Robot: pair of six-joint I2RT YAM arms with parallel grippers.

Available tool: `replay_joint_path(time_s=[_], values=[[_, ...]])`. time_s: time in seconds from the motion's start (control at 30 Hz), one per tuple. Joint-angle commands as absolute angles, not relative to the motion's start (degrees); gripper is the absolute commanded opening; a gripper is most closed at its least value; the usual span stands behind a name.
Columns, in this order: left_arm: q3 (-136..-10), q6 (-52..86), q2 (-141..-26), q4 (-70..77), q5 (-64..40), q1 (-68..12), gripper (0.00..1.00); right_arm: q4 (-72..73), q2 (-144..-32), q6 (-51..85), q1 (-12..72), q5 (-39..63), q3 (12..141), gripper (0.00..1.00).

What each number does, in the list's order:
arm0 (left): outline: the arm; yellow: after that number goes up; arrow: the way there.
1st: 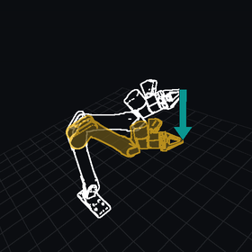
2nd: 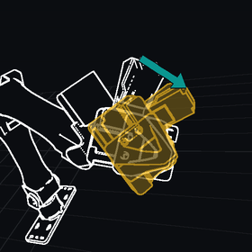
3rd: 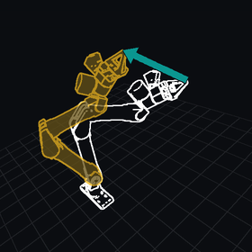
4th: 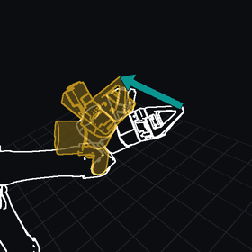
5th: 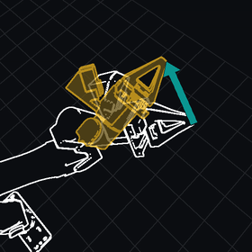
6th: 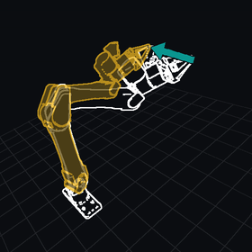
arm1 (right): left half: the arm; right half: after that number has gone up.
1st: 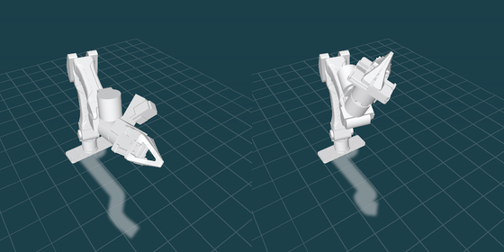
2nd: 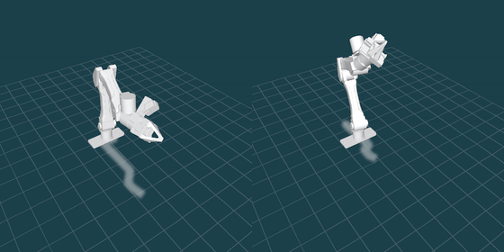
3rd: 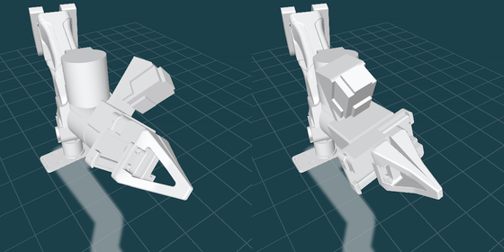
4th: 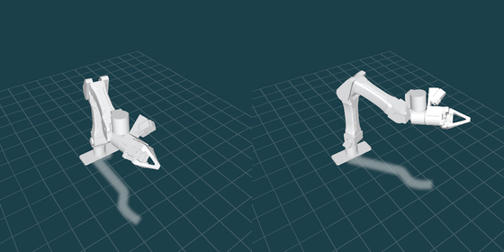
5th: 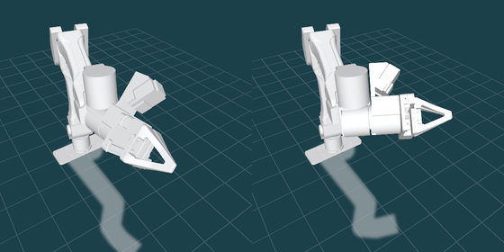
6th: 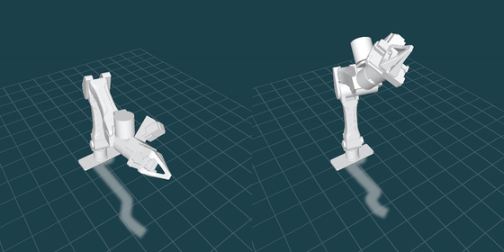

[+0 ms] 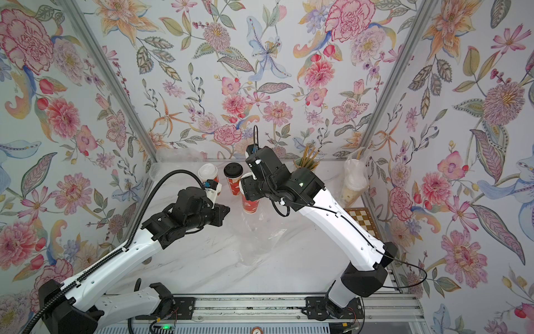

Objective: Pack milk tea into plastic carrier bags
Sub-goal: Place the milk tea cup in the plastic carrier bag.

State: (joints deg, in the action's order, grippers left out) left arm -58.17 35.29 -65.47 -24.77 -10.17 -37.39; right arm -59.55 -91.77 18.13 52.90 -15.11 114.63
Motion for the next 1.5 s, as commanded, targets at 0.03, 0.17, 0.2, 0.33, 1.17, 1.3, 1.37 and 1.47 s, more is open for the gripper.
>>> replay_joint_path(time_s=[0.03,0.17,0.2,0.33,1.17,1.3,1.37,1.47], values=[[-60.06,34.33,-65.58,-24.59,-11.22,-36.75,0.00,-52.13,-92.29,19.59,52.32,-16.11,110.02,0.55],[-60.33,34.63,-65.66,-23.52,-12.36,-36.78,0.00,-48.09,-92.20,20.36,51.56,-15.81,105.37,0.53],[-60.36,34.80,-65.62,-23.23,-12.68,-36.74,0.00,-47.43,-92.22,20.35,51.43,-16.08,104.43,0.53],[-60.41,35.64,-64.66,-20.55,-14.92,-36.74,0.00,-46.05,-92.55,20.90,51.05,-16.30,101.39,0.51],[-62.85,37.90,-57.82,-15.59,-15.24,-36.67,0.00,-43.65,-94.71,21.49,48.45,-16.79,92.11,0.48],[-61.43,37.21,-57.80,-16.42,-14.06,-36.40,0.00,-41.77,-95.10,21.82,47.77,-16.96,89.44,0.48],[-60.01,36.82,-58.35,-16.75,-13.72,-36.23,0.00,-40.55,-95.29,22.23,47.71,-17.63,88.09,0.51],[-58.41,36.39,-60.16,-17.69,-13.35,-36.02,0.00,-38.84,-95.36,23.01,47.79,-18.32,86.39,0.54]])
